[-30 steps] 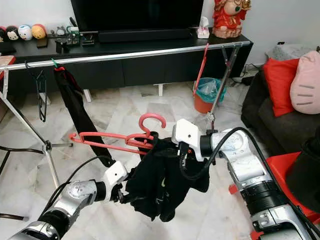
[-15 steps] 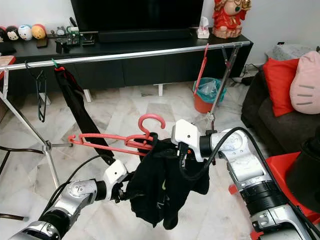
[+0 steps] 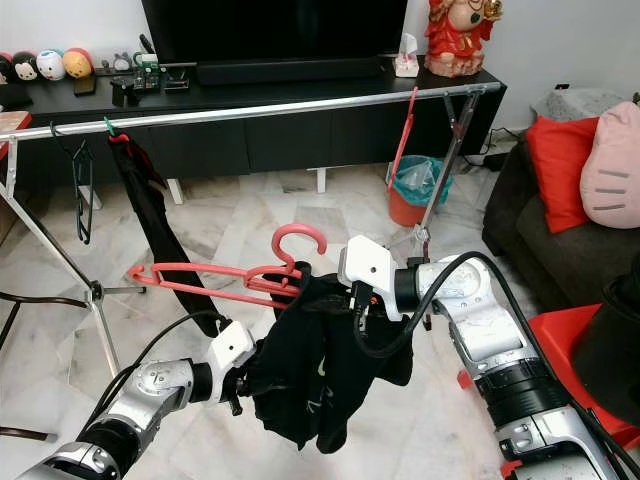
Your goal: Hang hanger
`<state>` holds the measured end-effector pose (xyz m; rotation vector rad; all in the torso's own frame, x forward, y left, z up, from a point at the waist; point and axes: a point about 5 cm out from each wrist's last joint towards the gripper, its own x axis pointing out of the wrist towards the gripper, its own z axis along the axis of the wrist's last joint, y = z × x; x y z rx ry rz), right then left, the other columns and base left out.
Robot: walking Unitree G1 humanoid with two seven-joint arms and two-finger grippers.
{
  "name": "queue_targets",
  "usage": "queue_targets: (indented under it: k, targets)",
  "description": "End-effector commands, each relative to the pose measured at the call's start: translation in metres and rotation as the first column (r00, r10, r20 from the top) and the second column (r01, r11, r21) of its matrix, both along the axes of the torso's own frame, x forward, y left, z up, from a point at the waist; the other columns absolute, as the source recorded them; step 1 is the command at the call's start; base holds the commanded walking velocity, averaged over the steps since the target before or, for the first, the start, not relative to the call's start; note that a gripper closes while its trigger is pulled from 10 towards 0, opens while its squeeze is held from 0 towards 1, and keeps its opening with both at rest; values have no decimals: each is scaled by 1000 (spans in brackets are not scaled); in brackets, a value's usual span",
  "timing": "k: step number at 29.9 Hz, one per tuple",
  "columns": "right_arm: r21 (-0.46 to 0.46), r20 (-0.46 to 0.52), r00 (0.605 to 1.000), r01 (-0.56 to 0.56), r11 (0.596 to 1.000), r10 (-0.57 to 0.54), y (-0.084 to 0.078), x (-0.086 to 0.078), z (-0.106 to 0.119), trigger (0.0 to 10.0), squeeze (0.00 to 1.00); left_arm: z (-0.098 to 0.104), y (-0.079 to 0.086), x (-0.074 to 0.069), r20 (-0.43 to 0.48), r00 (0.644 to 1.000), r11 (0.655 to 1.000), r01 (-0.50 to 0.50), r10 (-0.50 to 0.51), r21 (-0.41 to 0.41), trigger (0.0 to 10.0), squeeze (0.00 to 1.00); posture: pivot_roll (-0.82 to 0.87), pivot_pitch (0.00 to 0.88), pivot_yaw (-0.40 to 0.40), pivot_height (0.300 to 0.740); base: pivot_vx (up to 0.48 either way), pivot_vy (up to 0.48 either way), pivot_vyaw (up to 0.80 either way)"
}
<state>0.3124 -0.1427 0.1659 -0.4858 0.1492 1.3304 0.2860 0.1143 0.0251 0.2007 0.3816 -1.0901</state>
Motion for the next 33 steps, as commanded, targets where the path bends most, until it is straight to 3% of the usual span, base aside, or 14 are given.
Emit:
queue_targets:
  k: [1, 33]
  targets:
    - [23, 43, 999, -5, 1000, 4, 2, 3, 12, 10000, 0, 2, 2, 1, 0, 1000, 1000, 5, -5, -2, 0, 0, -12, 15, -9, 740, 0, 0, 0]
    - [-8, 13, 1000, 16, 1000, -16, -6, 1, 2, 10000, 0, 0, 5, -3, -13, 999, 999, 31, -32, -16, 0, 0, -9, 18, -6, 740, 0, 0, 0]
